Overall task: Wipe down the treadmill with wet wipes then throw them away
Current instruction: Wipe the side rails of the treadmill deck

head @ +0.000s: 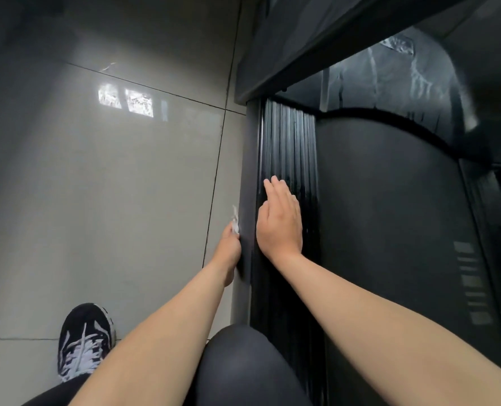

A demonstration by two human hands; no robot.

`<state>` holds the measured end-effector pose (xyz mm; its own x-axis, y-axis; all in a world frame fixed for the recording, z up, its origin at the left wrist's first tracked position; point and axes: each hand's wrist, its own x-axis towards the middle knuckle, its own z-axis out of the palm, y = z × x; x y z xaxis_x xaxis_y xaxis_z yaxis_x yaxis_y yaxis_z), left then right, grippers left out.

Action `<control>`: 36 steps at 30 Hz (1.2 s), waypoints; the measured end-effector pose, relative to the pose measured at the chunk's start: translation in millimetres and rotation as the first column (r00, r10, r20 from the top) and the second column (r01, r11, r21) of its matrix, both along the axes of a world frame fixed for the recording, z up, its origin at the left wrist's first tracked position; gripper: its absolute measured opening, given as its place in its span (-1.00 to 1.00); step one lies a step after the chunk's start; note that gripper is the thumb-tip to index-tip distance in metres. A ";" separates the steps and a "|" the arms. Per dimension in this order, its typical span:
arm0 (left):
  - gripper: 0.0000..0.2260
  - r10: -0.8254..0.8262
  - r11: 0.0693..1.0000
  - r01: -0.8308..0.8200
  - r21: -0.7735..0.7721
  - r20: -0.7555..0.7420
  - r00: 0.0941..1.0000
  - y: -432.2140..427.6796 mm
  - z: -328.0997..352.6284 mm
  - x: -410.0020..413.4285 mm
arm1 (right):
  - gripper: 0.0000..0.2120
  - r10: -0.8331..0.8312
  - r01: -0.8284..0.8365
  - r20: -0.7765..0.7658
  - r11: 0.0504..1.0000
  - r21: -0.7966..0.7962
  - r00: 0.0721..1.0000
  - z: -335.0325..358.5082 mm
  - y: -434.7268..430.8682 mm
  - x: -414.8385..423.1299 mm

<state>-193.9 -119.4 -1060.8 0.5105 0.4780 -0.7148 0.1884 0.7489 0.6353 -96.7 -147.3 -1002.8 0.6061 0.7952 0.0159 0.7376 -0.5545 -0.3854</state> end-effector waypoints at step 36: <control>-0.47 -0.008 0.999 0.007 -0.040 -0.011 1.000 35.6 -27.7 30.0 | -0.38 -0.030 0.033 0.089 0.999 -0.031 0.996 3.5 7.7 -3.1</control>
<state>-163.9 -83.8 -1088.5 0.5061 0.4453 -0.7386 0.2008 0.7720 0.6030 -99.8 -139.6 -999.3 0.6282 0.7767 0.0455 0.7500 -0.5890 -0.3011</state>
